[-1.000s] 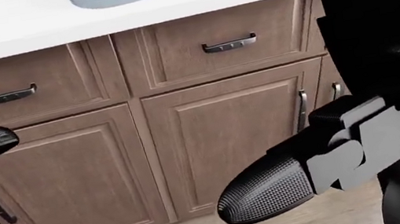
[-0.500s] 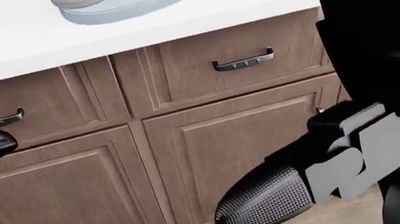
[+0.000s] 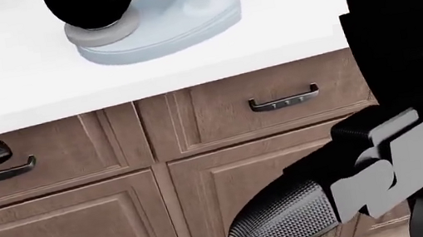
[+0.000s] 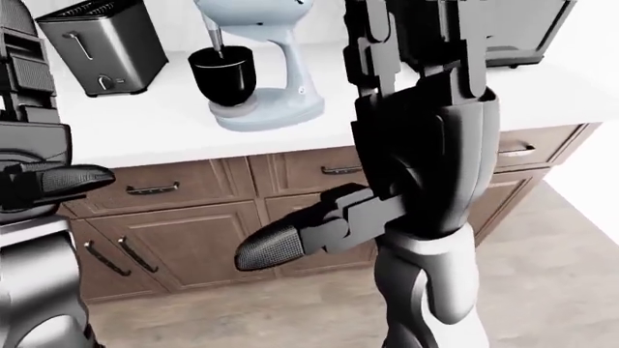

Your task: Open the stand mixer head.

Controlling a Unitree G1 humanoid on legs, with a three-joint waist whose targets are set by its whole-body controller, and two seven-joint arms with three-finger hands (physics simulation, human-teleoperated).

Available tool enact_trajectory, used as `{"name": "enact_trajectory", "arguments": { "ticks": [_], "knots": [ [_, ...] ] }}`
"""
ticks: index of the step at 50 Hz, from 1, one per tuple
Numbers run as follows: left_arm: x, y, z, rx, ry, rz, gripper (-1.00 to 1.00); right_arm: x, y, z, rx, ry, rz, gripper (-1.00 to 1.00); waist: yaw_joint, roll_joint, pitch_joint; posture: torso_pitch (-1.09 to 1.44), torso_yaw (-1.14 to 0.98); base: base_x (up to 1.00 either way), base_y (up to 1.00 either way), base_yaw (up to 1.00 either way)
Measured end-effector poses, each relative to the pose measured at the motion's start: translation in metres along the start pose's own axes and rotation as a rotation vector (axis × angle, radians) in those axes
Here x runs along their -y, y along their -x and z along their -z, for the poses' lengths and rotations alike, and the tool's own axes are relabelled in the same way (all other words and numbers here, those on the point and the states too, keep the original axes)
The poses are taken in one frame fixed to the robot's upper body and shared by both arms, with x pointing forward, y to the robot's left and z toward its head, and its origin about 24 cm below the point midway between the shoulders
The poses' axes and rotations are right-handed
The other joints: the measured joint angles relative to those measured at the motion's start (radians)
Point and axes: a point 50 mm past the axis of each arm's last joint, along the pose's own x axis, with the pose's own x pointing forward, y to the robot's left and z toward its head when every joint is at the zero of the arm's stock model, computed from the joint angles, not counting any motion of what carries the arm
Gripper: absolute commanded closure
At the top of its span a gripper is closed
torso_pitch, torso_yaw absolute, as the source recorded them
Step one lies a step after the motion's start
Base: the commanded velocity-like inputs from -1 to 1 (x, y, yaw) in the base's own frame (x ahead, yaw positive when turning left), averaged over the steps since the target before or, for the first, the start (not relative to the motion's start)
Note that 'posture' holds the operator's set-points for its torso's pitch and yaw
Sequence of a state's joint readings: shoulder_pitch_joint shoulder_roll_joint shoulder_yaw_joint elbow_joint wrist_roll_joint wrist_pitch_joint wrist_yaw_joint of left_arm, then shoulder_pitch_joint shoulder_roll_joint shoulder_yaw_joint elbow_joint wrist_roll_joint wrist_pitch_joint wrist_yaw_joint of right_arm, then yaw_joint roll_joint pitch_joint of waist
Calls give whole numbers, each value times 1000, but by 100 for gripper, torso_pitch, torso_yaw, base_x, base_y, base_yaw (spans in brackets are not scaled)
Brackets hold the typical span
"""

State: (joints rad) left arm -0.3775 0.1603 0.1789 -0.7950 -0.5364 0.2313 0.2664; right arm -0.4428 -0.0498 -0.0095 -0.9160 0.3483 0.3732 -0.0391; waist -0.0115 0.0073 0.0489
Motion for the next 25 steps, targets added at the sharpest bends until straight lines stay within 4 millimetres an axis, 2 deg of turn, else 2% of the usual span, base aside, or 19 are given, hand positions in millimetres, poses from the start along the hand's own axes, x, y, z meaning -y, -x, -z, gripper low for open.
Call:
{"name": "enact_trajectory", "arguments": {
  "ticks": [2,4,5,6,8,9,10,11,12,13,14,15,17,19,20,22,23,24,25],
  "knots": [
    [0,1,-3,17,1,4,-97,-1,1,-1,6,-9,-6,-100,-1,18,-2,0,0,48,0,0],
    [-6,3,4,-21,-12,-26,-98,-1,3,8,-46,-31,1,-100,8,-6,49,0,0,100,0,0],
    [-9,4,6,-31,-18,-41,-97,-1,3,10,-60,-33,-5,-100,12,-6,58,0,0,73,0,0],
    [-10,4,6,-35,-22,-52,-98,-2,3,10,-63,-30,-13,-100,15,1,49,0,0,0,0,0],
    [-8,1,1,-3,-20,-38,-98,-4,1,5,-25,-16,-27,-100,12,10,12,0,0,0,0,0],
    [-6,0,-1,15,-16,-26,-97,-5,0,3,-8,-12,-29,-100,12,4,4,0,0,0,0,0],
    [-4,-1,-2,24,-11,-15,-98,-4,-1,2,-2,-17,-25,-100,11,-11,3,0,0,100,0,0],
    [-4,0,0,13,-5,-16,-97,-3,0,4,-13,-21,-19,-100,11,-21,22,0,0,100,0,0],
    [-5,2,5,-14,2,-23,-98,-1,2,6,-32,-15,-10,-100,6,-3,48,0,0,100,0,0],
    [-6,4,9,-37,3,-27,-98,1,3,8,-45,-6,-2,-100,0,12,64,0,0,4,0,0],
    [-6,5,9,-42,1,-23,-97,1,4,8,-42,3,3,-100,-1,9,54,0,0,0,0,0],
    [-5,4,8,-37,0,-18,-97,1,3,7,-34,8,5,-100,-3,9,34,0,0,0,0,0],
    [-4,1,5,-18,-3,-12,-97,0,1,6,-24,3,3,-100,4,22,8,0,0,44,0,0],
    [-7,3,8,-38,-10,-27,-97,0,3,10,-53,-16,4,-100,12,4,46,0,0,100,0,0],
    [-9,4,8,-37,-16,-37,-97,-1,4,11,-58,-19,-6,-100,17,-1,56,0,0,34,0,0],
    [-9,4,4,-15,-18,-41,-97,-4,4,7,-36,-13,-28,-100,11,18,21,0,0,0,0,0],
    [-7,2,0,7,-17,-32,-97,-6,2,4,-15,-11,-35,-100,9,21,6,0,0,0,0,0],
    [-6,1,-2,24,-14,-22,-97,-6,2,2,-2,-16,-37,-100,8,15,1,0,0,24,0,0],
    [-5,1,-3,27,-12,-18,-97,-6,2,1,-1,-23,-36,-100,12,2,5,0,0,100,0,0]
  ]
}}
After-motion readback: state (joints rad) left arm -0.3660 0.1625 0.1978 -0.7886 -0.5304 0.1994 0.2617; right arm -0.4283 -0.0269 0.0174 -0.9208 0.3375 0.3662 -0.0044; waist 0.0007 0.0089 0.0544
